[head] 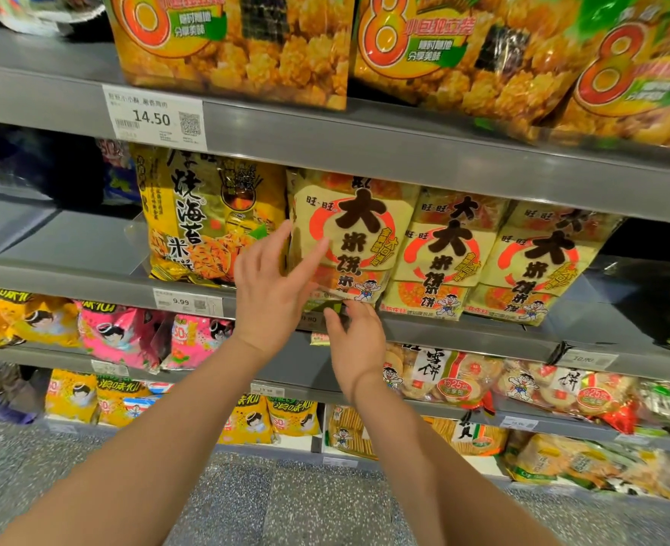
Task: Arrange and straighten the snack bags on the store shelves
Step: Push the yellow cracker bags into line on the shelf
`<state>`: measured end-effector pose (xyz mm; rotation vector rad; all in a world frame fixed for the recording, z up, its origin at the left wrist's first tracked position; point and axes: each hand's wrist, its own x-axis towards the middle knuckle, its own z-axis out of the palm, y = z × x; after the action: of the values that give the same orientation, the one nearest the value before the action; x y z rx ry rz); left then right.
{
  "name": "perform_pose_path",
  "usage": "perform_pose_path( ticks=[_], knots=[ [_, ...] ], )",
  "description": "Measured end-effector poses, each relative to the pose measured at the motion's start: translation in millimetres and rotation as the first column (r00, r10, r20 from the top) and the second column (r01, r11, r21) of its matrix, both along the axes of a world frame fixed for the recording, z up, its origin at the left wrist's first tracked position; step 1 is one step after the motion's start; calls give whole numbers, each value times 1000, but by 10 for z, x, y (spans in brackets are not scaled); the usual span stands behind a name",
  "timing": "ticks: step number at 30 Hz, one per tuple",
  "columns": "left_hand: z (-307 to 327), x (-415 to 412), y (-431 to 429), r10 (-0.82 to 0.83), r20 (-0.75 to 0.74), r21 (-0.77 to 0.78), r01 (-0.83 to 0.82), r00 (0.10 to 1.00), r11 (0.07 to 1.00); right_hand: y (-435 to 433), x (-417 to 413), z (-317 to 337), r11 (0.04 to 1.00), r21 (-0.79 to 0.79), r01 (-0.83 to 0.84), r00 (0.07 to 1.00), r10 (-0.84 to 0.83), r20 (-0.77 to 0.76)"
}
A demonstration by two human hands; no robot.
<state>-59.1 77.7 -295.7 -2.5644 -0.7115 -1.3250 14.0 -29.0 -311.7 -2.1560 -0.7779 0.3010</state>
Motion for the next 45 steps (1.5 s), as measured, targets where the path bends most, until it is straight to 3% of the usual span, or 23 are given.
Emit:
perform_pose_path(
  ticks=[3, 8, 11, 15, 27, 29, 31, 33, 35, 38, 42, 45],
  knots=[
    [-36, -17, 105, 50, -168, 111, -32, 985, 993, -62, 50, -33, 1000, 3, 22, 1000, -22, 15],
    [42, -39, 211, 38, -320, 133, 5, 946, 991, -32, 41, -37, 998, 64, 16, 999, -18, 37],
    [57, -17, 270, 44, -310, 142, 0, 950, 990, -7, 1, -27, 994, 109, -26, 1000, 26, -1],
    [34, 35, 287, 45, -278, 137, -7, 959, 991, 1, -17, -9, 991, 35, -129, 992, 130, -7],
    [34, 74, 238, 47, -282, 119, -14, 958, 993, -62, 31, -16, 976, -129, -174, 931, 206, 301],
    [4, 51, 199, 33, -288, 105, -2, 957, 994, -123, 16, -27, 988, -60, -144, 931, 156, 331],
    [17, 3, 187, 17, -286, 107, 15, 958, 994, -165, -6, -26, 985, 116, -127, 907, 68, 415],
    [83, -43, 210, 7, -281, 123, 29, 960, 992, -158, 22, 20, 955, 282, -95, 858, -65, 509],
    [179, -61, 239, 0, -270, 127, 36, 963, 991, -108, 98, 130, 943, 329, -59, 800, -152, 580],
    [316, -33, 234, -10, -301, 116, 47, 954, 992, -46, 204, 324, 978, 209, -29, 758, -115, 642],
    [399, 3, 203, -10, -368, 107, 53, 930, 993, -25, 256, 369, 998, 40, -49, 802, 15, 597],
    [383, 9, 214, 0, -405, 108, 48, 914, 993, 15, 261, 294, 998, 0, -69, 807, 56, 588]
  ],
)
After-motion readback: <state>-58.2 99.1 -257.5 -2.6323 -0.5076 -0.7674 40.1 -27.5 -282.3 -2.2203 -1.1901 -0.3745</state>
